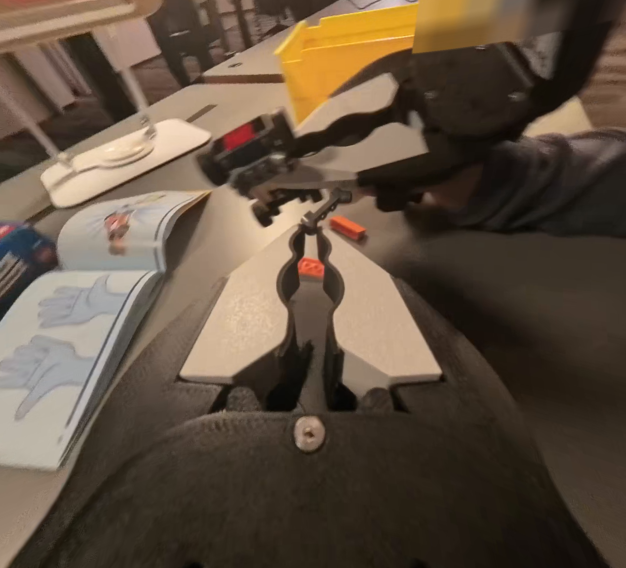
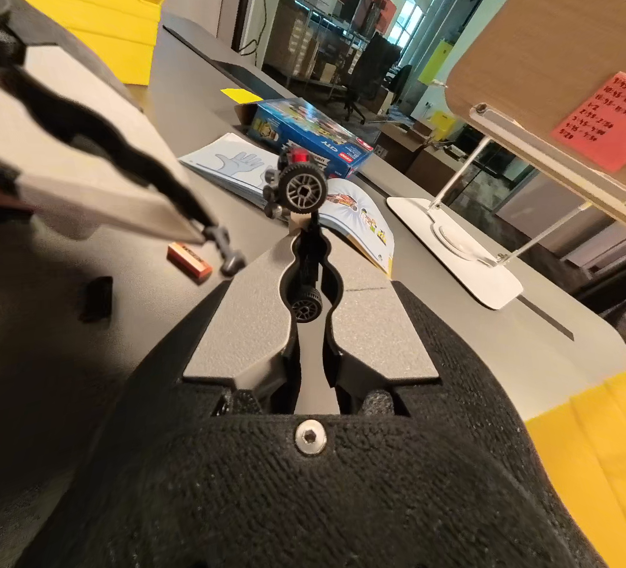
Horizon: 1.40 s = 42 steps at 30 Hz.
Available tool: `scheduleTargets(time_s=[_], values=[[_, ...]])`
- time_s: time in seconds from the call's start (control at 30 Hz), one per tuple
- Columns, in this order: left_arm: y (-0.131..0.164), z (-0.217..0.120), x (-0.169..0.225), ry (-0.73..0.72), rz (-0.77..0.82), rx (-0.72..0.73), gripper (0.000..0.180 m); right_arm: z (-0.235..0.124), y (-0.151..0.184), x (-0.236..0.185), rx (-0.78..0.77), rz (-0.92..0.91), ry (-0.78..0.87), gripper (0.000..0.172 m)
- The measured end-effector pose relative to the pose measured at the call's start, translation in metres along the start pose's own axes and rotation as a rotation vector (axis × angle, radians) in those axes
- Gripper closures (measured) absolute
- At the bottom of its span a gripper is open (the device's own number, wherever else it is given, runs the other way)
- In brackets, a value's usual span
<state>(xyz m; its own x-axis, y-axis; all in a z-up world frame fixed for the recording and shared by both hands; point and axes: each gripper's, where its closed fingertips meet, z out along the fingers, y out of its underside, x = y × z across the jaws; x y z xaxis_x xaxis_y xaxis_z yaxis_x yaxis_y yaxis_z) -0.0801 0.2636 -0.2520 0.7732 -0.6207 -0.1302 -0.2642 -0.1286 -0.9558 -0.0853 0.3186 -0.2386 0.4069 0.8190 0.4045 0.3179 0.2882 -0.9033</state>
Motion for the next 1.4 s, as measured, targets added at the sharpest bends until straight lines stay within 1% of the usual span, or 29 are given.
scheduleTargets(time_s=[0.03,0.1,0.2,0.27,0.3,0.37,0.47,0.8,0.83,0.87,0.97,1.13,1.23,1.27,1.3,1.33,1.37,1.4], values=[[0.002,-0.003,-0.013,-0.046,-0.037,-0.002,0.175,0.001,0.001,0.0,-0.005,-0.001,0.001,0.17],[0.004,-0.01,-0.032,-0.124,-0.062,0.0,0.175,0.002,0.003,0.001,-0.011,0.005,0.0,0.17],[0.013,-0.012,-0.045,-0.201,-0.039,-0.063,0.174,0.003,0.0,-0.004,0.009,0.009,-0.029,0.17],[0.009,-0.011,-0.041,-0.178,-0.069,-0.033,0.157,0.003,-0.003,-0.008,0.029,0.015,-0.052,0.169],[0.003,-0.011,-0.038,-0.159,-0.099,0.007,0.154,0.002,-0.005,-0.011,0.042,0.02,-0.068,0.169],[-0.006,-0.011,-0.035,-0.114,-0.165,0.071,0.155,0.002,-0.007,-0.014,0.053,0.021,-0.078,0.169],[-0.018,-0.016,-0.034,-0.075,-0.241,0.159,0.161,0.002,-0.009,-0.018,0.058,0.007,-0.093,0.169],[-0.022,-0.016,-0.033,-0.029,-0.354,0.195,0.169,0.003,-0.011,-0.023,0.057,-0.045,-0.085,0.169],[-0.023,-0.017,-0.032,-0.026,-0.352,0.199,0.174,0.003,-0.01,-0.023,0.049,-0.048,-0.086,0.169],[-0.025,-0.018,-0.029,-0.002,-0.334,0.199,0.175,0.003,-0.01,-0.022,0.046,-0.046,-0.085,0.169],[-0.023,-0.017,-0.028,-0.02,-0.265,0.149,0.176,0.003,-0.008,-0.021,0.031,-0.06,-0.066,0.169],[-0.02,-0.018,-0.029,-0.015,-0.275,0.13,0.177,0.003,-0.008,-0.02,0.011,-0.088,-0.037,0.168],[-0.022,-0.02,-0.027,-0.001,-0.317,0.143,0.18,0.002,-0.01,-0.015,0.018,-0.082,0.0,0.169],[-0.029,-0.023,-0.015,0.08,-0.3,0.174,0.18,0.005,0.004,-0.002,-0.058,-0.085,0.052,0.169],[-0.035,-0.023,0.001,0.147,-0.312,0.189,0.18,0.007,0.012,0.006,-0.081,-0.037,0.06,0.169],[-0.031,-0.018,0.009,0.125,-0.239,0.154,0.18,0.005,0.007,0.01,-0.04,0.033,0.044,0.169],[-0.023,-0.011,0.01,0.076,-0.144,0.095,0.18,0.003,0.004,0.012,-0.02,0.061,0.044,0.169],[-0.016,-0.006,0.006,0.031,-0.107,0.053,0.18,0.004,0.007,0.011,-0.038,0.05,0.04,0.169]])
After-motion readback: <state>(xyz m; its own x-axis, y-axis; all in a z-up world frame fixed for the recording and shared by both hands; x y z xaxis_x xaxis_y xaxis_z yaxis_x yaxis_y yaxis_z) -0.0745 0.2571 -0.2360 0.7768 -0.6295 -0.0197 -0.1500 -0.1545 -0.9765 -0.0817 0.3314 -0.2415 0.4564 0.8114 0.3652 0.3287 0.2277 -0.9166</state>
